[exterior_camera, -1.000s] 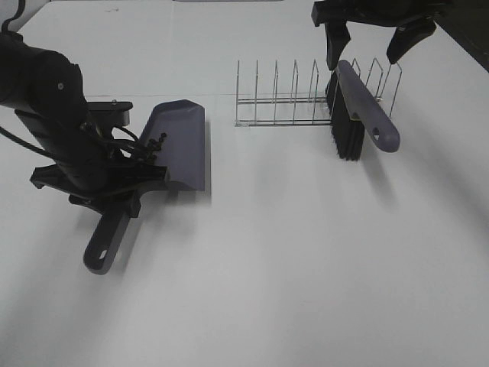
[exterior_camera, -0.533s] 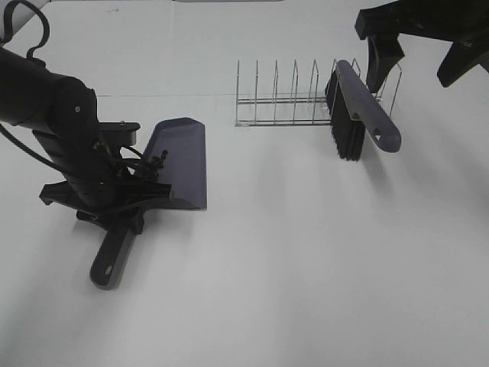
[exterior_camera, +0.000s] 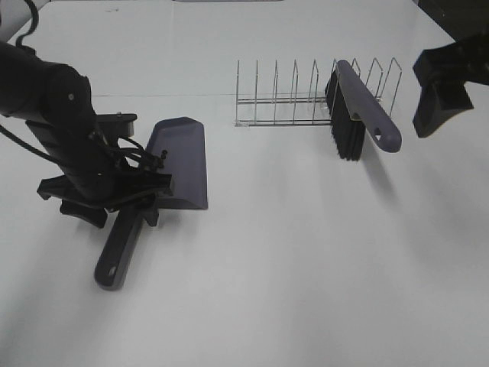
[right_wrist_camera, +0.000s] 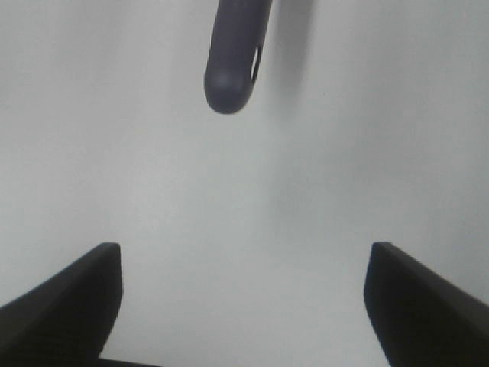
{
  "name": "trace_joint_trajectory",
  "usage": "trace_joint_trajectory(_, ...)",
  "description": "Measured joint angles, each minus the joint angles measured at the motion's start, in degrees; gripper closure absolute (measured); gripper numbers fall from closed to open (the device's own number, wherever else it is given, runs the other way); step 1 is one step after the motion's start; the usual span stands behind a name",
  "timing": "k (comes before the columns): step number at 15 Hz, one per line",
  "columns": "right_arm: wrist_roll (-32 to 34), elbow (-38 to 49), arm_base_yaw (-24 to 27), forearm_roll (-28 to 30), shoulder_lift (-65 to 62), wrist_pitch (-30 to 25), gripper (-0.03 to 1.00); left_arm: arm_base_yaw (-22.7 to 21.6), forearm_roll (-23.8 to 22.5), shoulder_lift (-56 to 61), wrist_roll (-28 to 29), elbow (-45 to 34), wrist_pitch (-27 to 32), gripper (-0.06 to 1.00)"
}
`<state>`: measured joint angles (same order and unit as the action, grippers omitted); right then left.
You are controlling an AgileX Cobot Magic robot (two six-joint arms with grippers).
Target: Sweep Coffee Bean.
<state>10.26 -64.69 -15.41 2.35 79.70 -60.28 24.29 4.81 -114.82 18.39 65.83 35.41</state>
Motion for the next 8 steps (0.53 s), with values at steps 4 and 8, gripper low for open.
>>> trace_joint_trajectory(4,0.0,13.6,0.0,0.0,-12.4,-0.1,0.21,-0.1,-8.4,17.3,0.0,0.0,14.0,0.24)
trace_joint_trajectory(8,0.0,20.9,0.0,0.0,-22.1,-1.9,0.21,-0.2,-11.6,31.7,0.0,-0.1,28.2,0.24)
